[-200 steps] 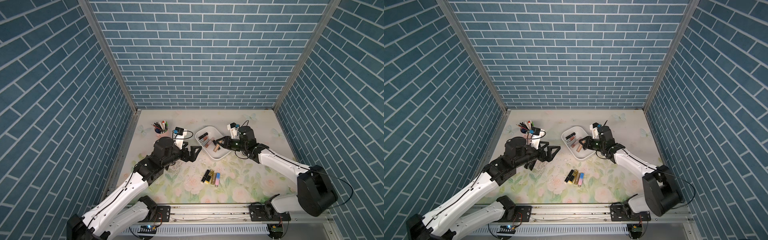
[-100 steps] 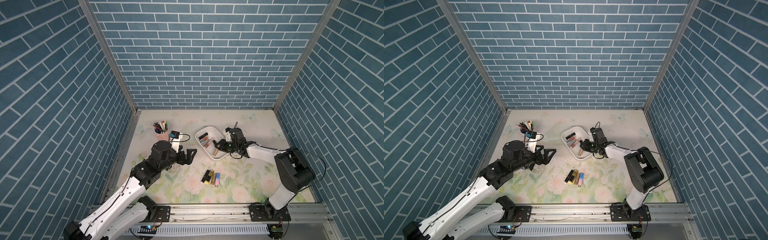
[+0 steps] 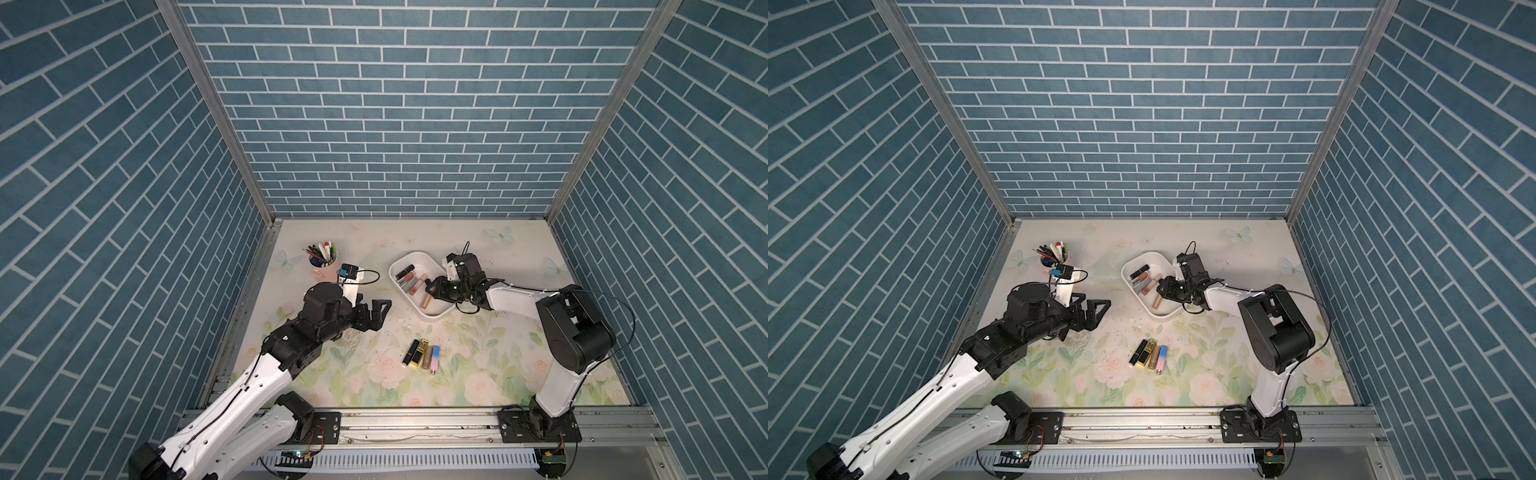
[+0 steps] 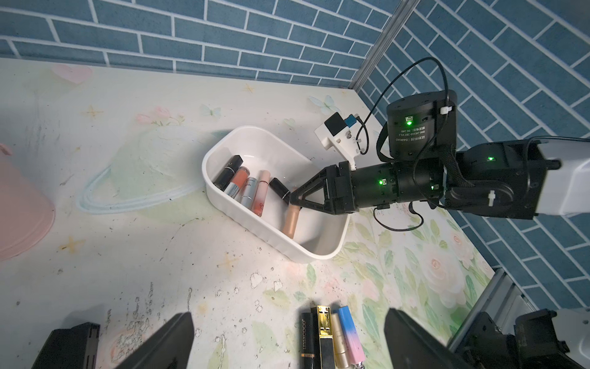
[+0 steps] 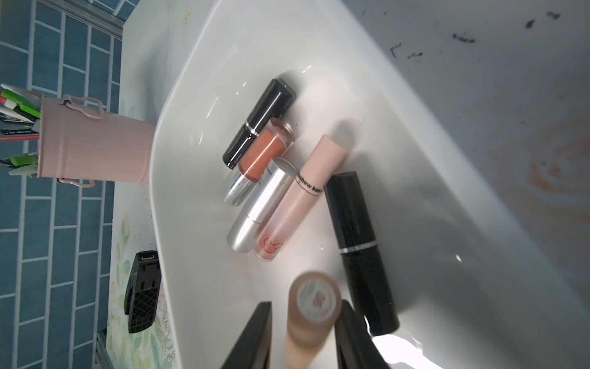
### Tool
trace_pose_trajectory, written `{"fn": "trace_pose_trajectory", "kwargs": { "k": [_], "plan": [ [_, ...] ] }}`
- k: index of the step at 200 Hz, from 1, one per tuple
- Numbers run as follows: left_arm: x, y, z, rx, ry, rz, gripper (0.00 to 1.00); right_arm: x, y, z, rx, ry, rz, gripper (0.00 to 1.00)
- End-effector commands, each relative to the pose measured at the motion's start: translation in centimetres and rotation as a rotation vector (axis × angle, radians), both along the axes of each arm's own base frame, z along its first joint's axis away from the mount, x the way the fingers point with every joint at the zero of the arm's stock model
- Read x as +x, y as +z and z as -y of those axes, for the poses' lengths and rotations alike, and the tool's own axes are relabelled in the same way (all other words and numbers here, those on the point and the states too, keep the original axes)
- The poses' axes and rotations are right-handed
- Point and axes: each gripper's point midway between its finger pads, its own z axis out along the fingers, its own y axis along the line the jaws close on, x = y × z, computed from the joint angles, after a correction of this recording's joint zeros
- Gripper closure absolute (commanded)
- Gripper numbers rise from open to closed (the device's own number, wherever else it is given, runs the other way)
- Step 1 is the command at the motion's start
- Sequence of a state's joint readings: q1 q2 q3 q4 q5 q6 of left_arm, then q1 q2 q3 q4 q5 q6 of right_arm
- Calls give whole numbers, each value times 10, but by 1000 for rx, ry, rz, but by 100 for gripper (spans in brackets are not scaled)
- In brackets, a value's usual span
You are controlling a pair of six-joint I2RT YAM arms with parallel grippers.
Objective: Put the lipstick into the storage box
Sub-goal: Place the lipstick in the storage box.
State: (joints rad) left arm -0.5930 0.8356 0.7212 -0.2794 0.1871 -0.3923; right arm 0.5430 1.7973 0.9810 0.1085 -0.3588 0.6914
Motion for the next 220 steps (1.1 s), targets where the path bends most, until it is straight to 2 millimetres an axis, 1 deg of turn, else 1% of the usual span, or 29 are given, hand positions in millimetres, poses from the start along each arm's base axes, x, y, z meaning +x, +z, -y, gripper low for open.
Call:
{"fn": "trace_pose_trajectory", "kwargs": {
  "k": [1,37,61,74,94,119,128,144,163,184,197,220],
  "plan": [
    [0,-5,-2,12,0,-2,0,5,4,-7,8,27,28,56],
    [-1,-6,-1,9,-7,-9,0,6,7,-8,9,27,33,54],
    [-2,-13,1,18,-22,-29,0,6,9,-7,7,25,37,53],
    [-2,-14,3,16,-31,-37,0,6,14,-6,6,21,42,53],
    [-4,-17,9,10,-62,-48,0,6,30,-5,19,17,68,51],
    [-4,-24,13,16,-80,-70,0,4,62,-4,48,18,129,48],
    [-5,-28,15,23,-87,-79,1,1,74,-2,58,19,149,48],
    [-9,-38,19,54,-101,-101,4,-5,90,2,70,22,174,47],
    [-17,-53,30,112,-124,-126,6,-16,107,8,80,29,202,46],
    [-30,-75,45,193,-160,-157,7,-32,119,17,82,41,220,44],
    [-38,-92,51,247,-181,-187,8,-41,123,22,80,49,227,43],
    [-48,-121,55,322,-199,-240,16,-59,132,33,76,56,247,42]
  ]
}}
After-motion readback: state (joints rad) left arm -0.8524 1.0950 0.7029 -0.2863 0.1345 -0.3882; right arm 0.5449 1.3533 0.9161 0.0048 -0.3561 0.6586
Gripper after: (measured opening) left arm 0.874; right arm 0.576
